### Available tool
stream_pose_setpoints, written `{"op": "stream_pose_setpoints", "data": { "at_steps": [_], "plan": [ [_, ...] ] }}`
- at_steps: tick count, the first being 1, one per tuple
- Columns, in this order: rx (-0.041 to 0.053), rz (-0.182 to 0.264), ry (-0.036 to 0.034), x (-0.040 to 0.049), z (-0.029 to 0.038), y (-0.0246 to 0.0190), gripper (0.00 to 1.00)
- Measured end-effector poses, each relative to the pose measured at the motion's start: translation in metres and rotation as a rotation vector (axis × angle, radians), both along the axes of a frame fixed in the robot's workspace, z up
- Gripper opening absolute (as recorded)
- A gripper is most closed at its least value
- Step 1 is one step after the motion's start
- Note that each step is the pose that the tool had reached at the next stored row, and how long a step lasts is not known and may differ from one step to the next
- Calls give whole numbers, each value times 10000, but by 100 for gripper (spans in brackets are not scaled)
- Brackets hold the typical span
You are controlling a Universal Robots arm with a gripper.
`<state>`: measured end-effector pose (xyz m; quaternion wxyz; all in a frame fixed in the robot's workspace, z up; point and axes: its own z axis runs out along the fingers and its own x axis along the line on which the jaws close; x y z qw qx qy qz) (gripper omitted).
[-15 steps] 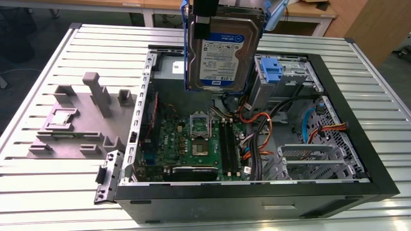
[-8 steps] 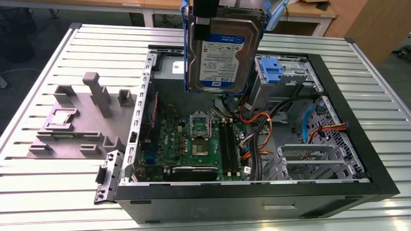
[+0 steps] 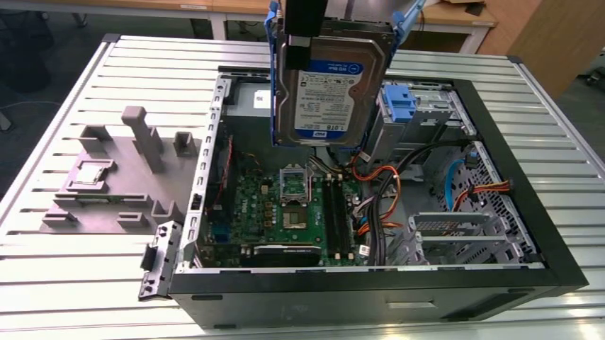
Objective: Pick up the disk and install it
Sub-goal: 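Insert the disk into the insertion slot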
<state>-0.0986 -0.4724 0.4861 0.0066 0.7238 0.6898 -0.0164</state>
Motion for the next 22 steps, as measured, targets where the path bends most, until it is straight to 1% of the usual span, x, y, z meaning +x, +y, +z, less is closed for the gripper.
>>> {"op": "stream_pose_setpoints", "data": {
  "at_steps": [6,8,12,14,22],
  "plan": [
    [-1,1,0,1,0,-5,37],
    [-1,1,0,1,0,-32,37],
    [-1,1,0,1,0,-35,37],
    [-1,1,0,1,0,-58,37],
    [-1,1,0,1,0,-64,37]
  ]
}}
